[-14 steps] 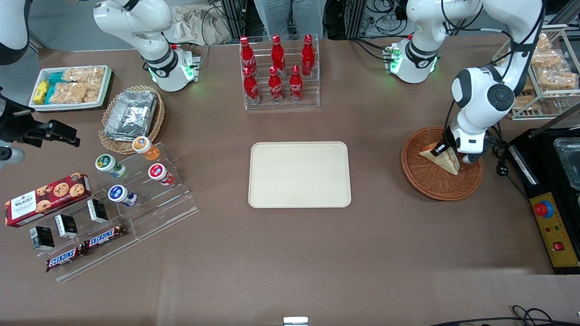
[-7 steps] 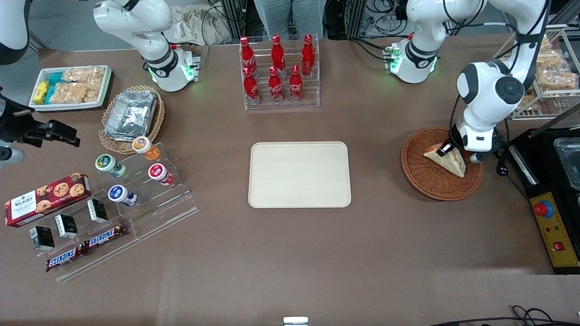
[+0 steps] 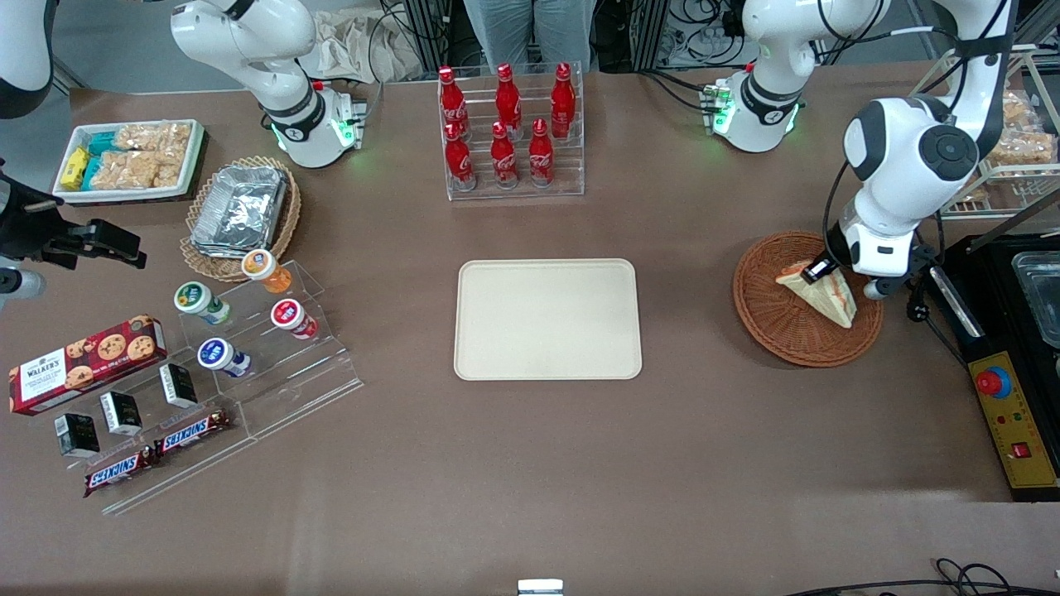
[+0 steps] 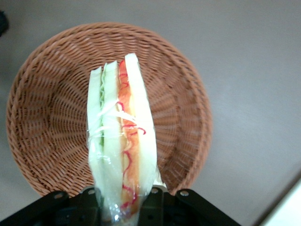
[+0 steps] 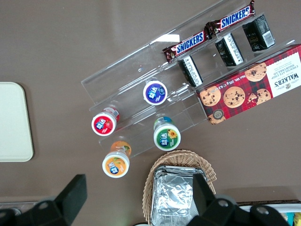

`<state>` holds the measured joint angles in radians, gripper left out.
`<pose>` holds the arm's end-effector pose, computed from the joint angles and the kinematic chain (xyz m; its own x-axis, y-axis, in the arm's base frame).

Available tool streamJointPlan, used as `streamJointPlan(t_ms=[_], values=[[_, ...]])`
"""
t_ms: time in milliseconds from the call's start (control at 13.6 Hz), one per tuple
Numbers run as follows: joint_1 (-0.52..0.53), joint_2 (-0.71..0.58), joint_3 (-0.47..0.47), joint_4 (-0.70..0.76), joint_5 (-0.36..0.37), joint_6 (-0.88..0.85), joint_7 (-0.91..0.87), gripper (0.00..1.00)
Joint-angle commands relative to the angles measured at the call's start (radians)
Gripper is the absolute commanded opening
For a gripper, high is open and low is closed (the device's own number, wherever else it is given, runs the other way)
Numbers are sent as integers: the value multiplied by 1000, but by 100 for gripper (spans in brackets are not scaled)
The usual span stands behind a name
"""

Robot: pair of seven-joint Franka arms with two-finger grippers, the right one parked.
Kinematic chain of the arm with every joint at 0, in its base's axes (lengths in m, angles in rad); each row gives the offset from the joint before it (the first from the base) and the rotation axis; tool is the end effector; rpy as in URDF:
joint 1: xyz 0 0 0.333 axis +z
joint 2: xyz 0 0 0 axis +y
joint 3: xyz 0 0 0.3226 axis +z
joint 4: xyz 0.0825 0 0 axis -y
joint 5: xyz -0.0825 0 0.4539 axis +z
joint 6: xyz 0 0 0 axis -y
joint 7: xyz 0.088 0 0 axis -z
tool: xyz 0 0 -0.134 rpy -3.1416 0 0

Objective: Place sandwich from basket to tray
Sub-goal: 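Lift the sandwich out of the basket with the left gripper, then carry the sandwich toward the white tray with the left gripper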

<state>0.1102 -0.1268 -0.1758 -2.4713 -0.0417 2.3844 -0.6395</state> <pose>0.5155 -0.0330 0.2739 0.8222 0.5686 0.0261 0.5679 -0.8226 0.0289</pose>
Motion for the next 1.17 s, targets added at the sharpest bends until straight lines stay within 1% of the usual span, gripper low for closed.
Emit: streamJointPlan(t_ms=[0, 220, 366, 586, 879, 1099], values=[[2, -7, -42, 58, 6, -63, -2, 0], [2, -7, -95, 103, -3, -89, -8, 0], [2, 7, -157, 170, -13, -151, -5, 0], [2, 48, -235, 239, -14, -162, -6, 0], [2, 62, -278, 270, -14, -162, -3, 0], [2, 75, -329, 299, -12, -162, -3, 0]])
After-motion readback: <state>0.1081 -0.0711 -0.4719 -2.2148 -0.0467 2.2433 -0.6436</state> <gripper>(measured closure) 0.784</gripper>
